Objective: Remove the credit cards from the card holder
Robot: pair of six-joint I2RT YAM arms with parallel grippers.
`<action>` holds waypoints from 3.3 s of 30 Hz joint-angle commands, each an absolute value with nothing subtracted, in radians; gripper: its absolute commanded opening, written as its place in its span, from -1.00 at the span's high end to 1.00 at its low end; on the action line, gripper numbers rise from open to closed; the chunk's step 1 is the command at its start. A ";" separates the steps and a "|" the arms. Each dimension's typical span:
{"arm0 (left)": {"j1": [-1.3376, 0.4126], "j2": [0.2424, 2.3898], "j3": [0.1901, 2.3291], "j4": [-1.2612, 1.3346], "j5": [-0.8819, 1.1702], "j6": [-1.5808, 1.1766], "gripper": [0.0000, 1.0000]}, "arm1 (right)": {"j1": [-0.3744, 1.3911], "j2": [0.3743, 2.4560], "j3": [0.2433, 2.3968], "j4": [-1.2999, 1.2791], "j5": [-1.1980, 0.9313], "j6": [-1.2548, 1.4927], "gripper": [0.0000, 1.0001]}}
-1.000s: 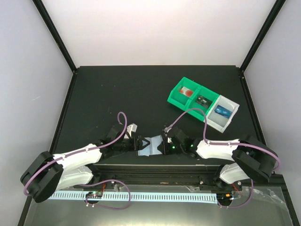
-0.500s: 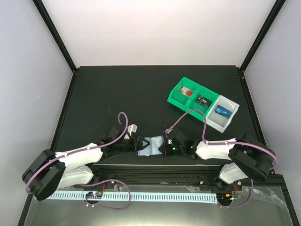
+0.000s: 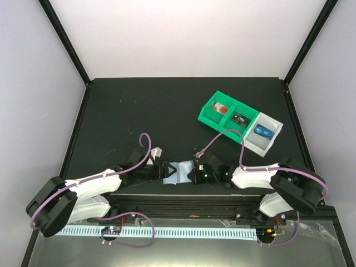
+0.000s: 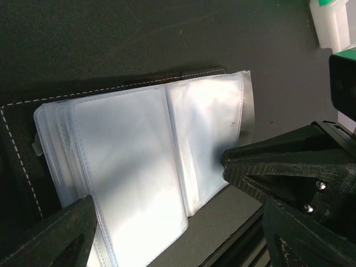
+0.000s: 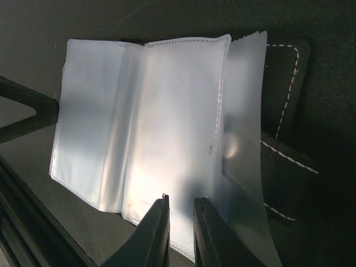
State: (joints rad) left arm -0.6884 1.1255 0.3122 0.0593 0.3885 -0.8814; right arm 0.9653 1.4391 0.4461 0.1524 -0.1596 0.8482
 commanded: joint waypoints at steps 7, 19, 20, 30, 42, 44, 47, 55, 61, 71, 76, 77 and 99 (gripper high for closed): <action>-0.682 1.167 0.336 0.091 0.397 -0.870 -0.67 | 0.971 1.457 0.432 0.154 -0.125 0.861 0.68; -0.681 1.158 0.313 0.215 0.483 -0.931 -0.40 | 0.971 1.494 0.403 0.277 -0.206 0.881 0.68; -0.682 1.159 0.313 0.214 0.483 -0.931 -0.40 | 0.971 1.498 0.402 0.281 -0.209 0.882 0.68; -0.683 1.162 0.316 0.241 0.503 -0.947 -0.27 | 0.971 1.496 0.400 0.282 -0.199 0.884 0.70; -0.699 1.181 0.332 0.292 0.536 -0.971 -0.26 | 0.971 1.489 0.423 0.234 -0.165 0.860 0.71; -0.699 1.182 0.329 0.296 0.534 -0.973 -0.26 | 0.971 1.471 0.423 0.227 -0.163 0.853 0.71; -0.699 1.187 0.325 0.303 0.532 -0.975 -0.26 | 0.971 1.462 0.415 0.232 -0.159 0.856 0.71; -0.701 1.203 0.325 0.320 0.523 -0.984 -0.26 | 0.971 1.451 0.407 0.251 -0.170 0.859 0.71; -0.719 1.190 0.337 0.331 0.509 -1.009 -0.22 | 0.970 1.365 0.368 0.290 -0.151 0.810 0.70; -0.781 1.272 0.393 0.383 0.487 -1.016 -0.22 | 0.970 1.171 0.302 0.208 -0.049 0.819 0.71; -0.799 1.338 0.427 0.420 0.504 -1.018 -0.22 | 0.969 1.040 0.292 0.112 0.018 0.825 0.70; -0.800 1.334 0.432 0.414 0.502 -1.014 -0.22 | 0.970 1.018 0.291 0.097 0.026 0.824 0.69; -0.689 1.050 0.369 -0.041 0.355 -0.832 -0.56 | 0.972 1.118 0.403 0.137 -0.164 0.839 0.61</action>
